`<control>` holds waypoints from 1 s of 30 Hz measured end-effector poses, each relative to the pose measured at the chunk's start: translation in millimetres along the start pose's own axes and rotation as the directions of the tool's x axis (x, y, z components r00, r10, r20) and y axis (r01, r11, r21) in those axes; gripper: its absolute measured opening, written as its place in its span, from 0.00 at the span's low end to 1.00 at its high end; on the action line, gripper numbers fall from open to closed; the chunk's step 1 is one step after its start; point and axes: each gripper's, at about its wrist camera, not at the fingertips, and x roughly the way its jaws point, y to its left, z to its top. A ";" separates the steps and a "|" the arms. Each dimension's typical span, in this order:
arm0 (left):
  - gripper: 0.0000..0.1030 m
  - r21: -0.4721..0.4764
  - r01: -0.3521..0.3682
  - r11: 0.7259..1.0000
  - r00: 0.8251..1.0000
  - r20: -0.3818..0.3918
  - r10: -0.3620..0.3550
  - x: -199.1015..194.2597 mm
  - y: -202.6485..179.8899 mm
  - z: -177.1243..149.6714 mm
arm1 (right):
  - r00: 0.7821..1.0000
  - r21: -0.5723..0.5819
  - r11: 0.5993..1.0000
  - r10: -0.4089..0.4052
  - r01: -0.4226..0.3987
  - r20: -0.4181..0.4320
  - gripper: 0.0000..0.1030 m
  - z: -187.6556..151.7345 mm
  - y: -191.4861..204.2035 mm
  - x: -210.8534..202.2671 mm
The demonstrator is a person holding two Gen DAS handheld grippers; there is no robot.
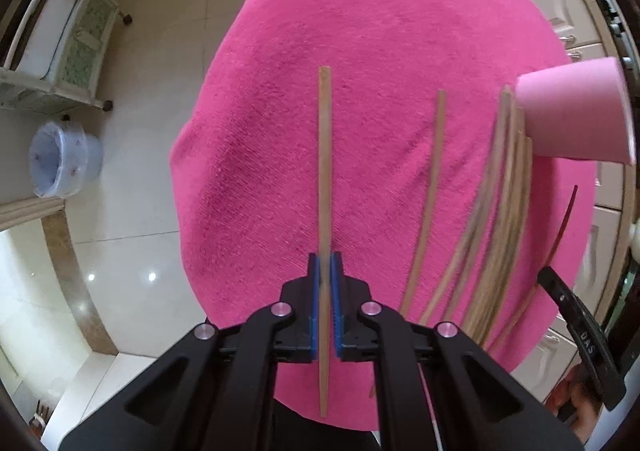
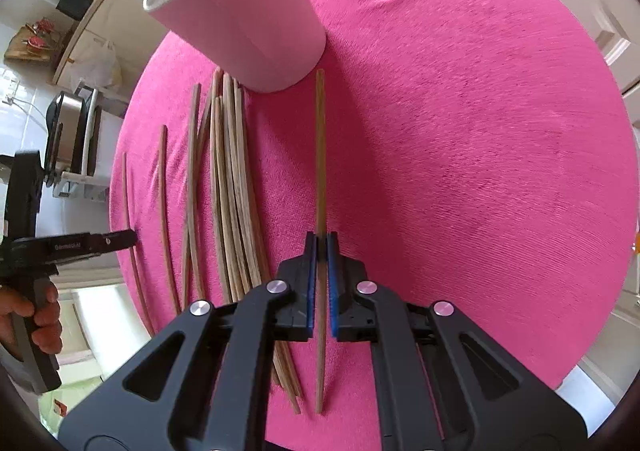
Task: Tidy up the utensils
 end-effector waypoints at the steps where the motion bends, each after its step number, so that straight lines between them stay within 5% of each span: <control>1: 0.05 0.006 0.013 1.000 1.000 0.008 -0.013 -2.7 -1.4 -3.1 | 1.000 0.001 1.000 0.002 -0.002 0.007 0.05 -0.5 -0.2 -2.4; 7: 0.05 0.071 0.067 0.995 0.994 0.078 -0.072 -23.1 -22.8 -15.8 | 0.998 0.012 1.000 0.015 -0.015 0.064 0.05 -2.4 -0.3 -19.0; 12: 0.05 0.187 0.129 0.974 0.969 0.187 -0.164 -47.4 -49.0 -23.3 | 0.991 0.019 0.999 0.039 -0.042 0.127 0.05 -3.4 -1.8 -40.4; 18: 0.05 0.366 0.182 0.913 0.895 0.323 -0.308 -84.8 -97.3 -20.0 | 0.979 0.011 0.998 0.066 -0.069 0.195 0.05 6.0 2.6 -66.7; 22: 0.05 0.488 0.173 0.856 0.827 0.401 -0.395 -106.9 -130.0 -17.5 | 0.968 0.005 0.996 0.083 -0.086 0.236 0.05 13.1 6.3 -81.5; 30: 0.05 0.619 0.139 0.773 0.752 0.442 -0.489 -139.3 -180.2 -5.8 | 0.936 -0.012 0.992 0.121 -0.124 0.330 0.05 29.8 14.0 -121.1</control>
